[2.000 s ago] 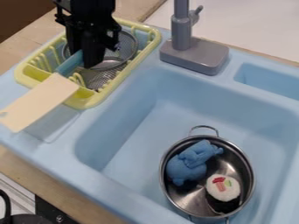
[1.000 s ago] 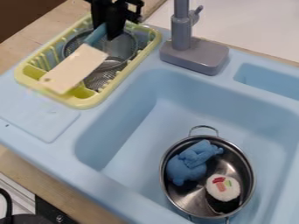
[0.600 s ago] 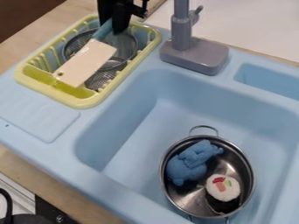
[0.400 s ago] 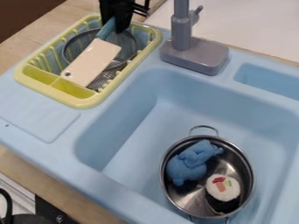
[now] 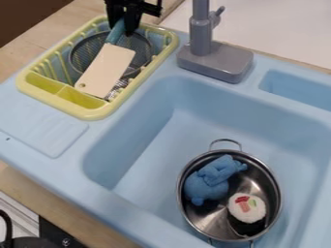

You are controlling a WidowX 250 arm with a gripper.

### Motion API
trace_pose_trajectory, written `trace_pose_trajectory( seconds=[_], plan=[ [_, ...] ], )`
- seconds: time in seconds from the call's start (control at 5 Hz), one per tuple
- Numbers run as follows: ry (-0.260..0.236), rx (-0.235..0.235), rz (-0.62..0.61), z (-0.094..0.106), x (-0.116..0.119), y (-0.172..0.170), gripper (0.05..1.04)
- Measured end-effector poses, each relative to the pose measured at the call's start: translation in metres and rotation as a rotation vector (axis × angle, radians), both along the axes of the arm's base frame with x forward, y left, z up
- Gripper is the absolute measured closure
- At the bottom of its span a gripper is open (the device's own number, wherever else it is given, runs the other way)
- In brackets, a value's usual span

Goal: Move the knife into the silver basket

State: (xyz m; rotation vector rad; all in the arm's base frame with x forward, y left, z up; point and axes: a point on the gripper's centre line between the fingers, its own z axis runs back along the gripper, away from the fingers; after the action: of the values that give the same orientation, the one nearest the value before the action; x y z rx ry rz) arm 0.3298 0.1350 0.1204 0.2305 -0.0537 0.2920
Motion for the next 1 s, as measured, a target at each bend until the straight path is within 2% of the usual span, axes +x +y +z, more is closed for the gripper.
trace_pose_trajectory(
  seconds=[0.2,0.4,0.6,0.8,1.0],
  plan=[
    [0.001,0.012,0.044,0.004,-0.002,0.005,0.855],
    [0.068,0.019,-0.011,0.011,0.004,0.008,0.855],
    [0.172,-0.002,-0.076,0.013,0.014,0.003,0.855],
    [0.232,0.002,-0.224,0.009,0.026,-0.011,0.855],
    [0.224,0.056,-0.444,0.002,0.030,-0.042,0.855]
  ],
)
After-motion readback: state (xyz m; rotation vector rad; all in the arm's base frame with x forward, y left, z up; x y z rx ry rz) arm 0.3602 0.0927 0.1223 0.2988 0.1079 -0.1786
